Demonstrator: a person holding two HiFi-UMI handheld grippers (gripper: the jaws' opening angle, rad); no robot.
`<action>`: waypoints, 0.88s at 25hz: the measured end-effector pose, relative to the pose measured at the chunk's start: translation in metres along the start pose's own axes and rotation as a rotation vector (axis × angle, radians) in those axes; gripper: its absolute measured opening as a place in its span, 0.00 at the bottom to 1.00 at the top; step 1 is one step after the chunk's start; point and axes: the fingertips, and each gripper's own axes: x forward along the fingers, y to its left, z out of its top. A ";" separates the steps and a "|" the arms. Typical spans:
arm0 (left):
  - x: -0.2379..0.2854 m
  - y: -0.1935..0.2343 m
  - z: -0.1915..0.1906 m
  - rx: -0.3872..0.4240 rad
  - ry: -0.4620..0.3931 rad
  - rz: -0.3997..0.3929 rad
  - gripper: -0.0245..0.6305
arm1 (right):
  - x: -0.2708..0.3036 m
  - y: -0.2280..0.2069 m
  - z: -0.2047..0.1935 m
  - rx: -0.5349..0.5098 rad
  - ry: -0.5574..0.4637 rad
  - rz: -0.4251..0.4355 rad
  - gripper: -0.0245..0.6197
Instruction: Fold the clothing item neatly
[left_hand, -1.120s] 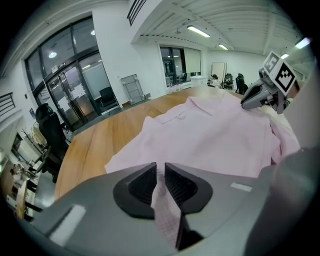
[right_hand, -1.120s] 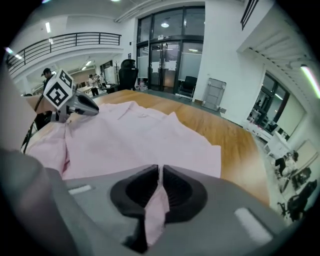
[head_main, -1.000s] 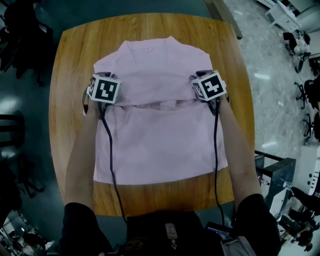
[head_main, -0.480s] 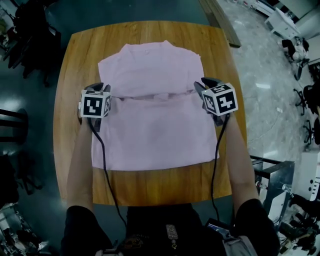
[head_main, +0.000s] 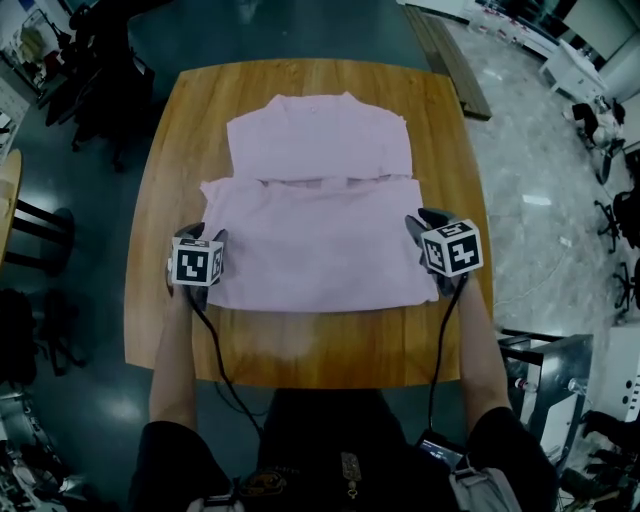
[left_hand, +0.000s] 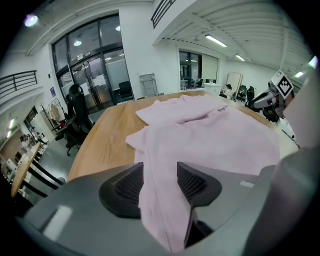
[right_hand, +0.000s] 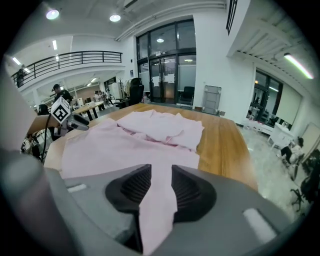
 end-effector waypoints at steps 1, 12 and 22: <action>-0.007 0.000 -0.011 -0.009 0.000 -0.004 0.39 | -0.005 0.003 -0.011 0.010 0.008 -0.007 0.22; -0.057 -0.007 -0.108 -0.049 -0.002 -0.047 0.52 | -0.051 0.043 -0.120 0.146 0.051 -0.078 0.46; -0.047 -0.025 -0.138 -0.158 0.023 -0.063 0.46 | -0.039 0.054 -0.160 0.174 0.105 -0.076 0.47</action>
